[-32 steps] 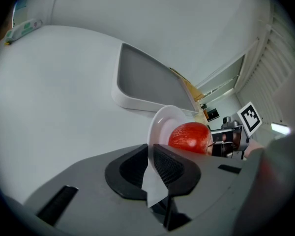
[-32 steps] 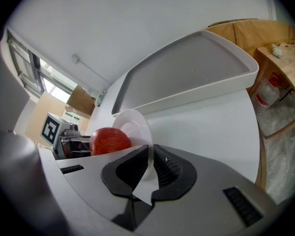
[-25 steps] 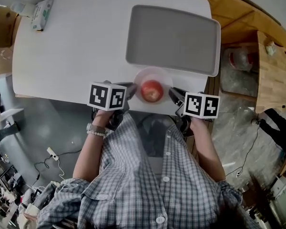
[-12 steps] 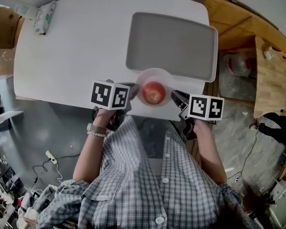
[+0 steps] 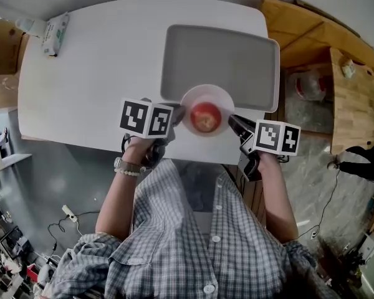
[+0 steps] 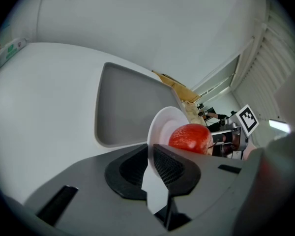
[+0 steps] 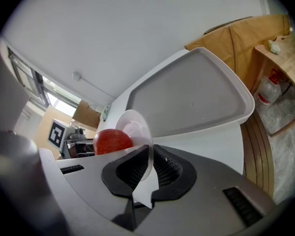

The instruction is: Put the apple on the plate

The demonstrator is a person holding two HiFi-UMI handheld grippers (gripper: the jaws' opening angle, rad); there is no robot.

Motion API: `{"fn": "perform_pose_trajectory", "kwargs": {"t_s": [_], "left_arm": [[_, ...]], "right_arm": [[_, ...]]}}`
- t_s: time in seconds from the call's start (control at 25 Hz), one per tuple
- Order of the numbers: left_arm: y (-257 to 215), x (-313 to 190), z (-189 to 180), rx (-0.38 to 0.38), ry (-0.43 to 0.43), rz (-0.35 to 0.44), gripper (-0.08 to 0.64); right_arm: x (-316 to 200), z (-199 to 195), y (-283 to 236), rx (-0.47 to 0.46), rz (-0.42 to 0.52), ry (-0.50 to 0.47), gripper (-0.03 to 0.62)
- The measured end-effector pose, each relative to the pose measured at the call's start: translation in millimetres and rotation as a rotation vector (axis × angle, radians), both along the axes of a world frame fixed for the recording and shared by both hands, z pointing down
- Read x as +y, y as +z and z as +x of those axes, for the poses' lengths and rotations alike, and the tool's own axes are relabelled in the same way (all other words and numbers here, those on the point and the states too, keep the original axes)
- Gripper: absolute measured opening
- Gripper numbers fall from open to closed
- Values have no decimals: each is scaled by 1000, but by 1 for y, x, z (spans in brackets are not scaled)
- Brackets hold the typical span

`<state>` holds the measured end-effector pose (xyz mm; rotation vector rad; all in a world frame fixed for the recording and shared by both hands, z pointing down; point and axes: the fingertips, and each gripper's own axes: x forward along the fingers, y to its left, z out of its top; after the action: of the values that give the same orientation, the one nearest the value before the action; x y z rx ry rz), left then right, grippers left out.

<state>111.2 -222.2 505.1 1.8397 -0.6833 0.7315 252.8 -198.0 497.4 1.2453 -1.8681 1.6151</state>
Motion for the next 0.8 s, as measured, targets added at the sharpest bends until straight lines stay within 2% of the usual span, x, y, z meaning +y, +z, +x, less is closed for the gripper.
{"fn": "perform_pose_trajectory", "kwargs": {"t_s": [0.4,0.8], "left_arm": [[-6,-42,20,5,15,38,41],[6,-80,40,-7,21,51,42]], "right_arm": [[-39,19,-8,-9,49,17,43],[-73,37,5,-24,55,21,43]]}}
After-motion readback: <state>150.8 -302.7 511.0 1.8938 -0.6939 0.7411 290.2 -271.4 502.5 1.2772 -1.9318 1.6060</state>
